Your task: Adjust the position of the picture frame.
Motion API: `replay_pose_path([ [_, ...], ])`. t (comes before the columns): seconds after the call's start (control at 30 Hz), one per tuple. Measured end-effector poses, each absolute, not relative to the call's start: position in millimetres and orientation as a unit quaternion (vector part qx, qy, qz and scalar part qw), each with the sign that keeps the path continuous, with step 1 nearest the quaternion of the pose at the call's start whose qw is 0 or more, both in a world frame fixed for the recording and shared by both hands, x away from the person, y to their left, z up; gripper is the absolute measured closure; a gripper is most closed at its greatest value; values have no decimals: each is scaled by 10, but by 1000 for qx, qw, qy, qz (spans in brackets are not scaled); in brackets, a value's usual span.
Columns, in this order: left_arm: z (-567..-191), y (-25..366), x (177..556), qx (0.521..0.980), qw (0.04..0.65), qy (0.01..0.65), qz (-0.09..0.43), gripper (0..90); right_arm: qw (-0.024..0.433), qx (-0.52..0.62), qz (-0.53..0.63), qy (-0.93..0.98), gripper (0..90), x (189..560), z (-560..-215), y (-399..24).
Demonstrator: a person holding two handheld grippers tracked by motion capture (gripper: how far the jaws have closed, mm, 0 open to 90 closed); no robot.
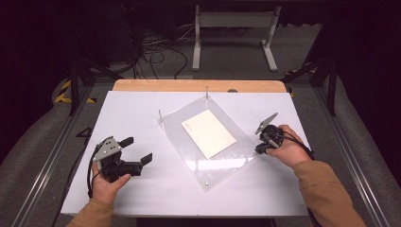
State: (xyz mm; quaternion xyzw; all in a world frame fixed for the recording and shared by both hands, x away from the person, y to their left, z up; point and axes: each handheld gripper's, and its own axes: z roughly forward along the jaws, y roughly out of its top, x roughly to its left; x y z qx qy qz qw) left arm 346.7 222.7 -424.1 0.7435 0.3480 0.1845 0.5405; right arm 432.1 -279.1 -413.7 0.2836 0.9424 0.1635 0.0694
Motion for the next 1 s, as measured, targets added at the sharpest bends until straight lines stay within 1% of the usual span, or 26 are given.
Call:
replay_pose_path([
  [0.1, -4254, 2217, 3493, 745, 541, 347, 178, 36, 63, 281, 166, 943, 832, 4250, -4139, -2802],
  [0.13, -4268, 2213, 3508, 746, 540, 349, 176, 36, 62, 277, 164, 945, 881, 4221, -4136, -2798],
  [0.17, -4282, 2212, 3528, 746, 539, 350, 175, 36, 39, 267, 169, 948, 898, 4196, -4128, -2797],
  [0.2, -4294, 2210, 3539, 745, 538, 354, 172, 36, -8, 253, 193, 948, 898, 4160, -4149, -2770],
  [0.23, -4310, 2208, 3561, 746, 538, 355, 169, 36, -27, 240, 193, 951, 898, 4126, -4175, -2728],
  [0.3, -4315, 2204, 3573, 744, 538, 358, 169, 36, -5, 216, 150, 965, 897, 4051, -4213, -2606],
  [0.33, -4311, 2206, 3574, 745, 537, 357, 170, 36, 8, 209, 167, 964, 893, 4029, -4161, -2569],
  [0.4, -4305, 2205, 3575, 744, 539, 357, 171, 36, 18, 209, 191, 959, 876, 4034, -4071, -2572],
  [0.53, -4309, 2209, 3583, 745, 539, 354, 169, 36, 53, 228, 192, 953, 809, 4126, -3981, -2642],
  [0.63, -4308, 2225, 3571, 744, 539, 357, 171, 36, 60, 240, 175, 953, 779, 4204, -4041, -2690],
  [0.73, -4306, 2241, 3565, 740, 542, 359, 173, 36, 63, 248, 174, 951, 772, 4261, -4093, -2716],
  [0.83, -4310, 2247, 3567, 741, 540, 360, 173, 36, 58, 246, 172, 952, 784, 4291, -4123, -2698],
  [0.93, -4314, 2247, 3563, 743, 538, 359, 172, 36, 55, 245, 164, 954, 824, 4317, -4137, -2689],
  [1.0, -4316, 2248, 3560, 742, 538, 361, 172, 36, 52, 243, 164, 955, 830, 4325, -4137, -2693],
])
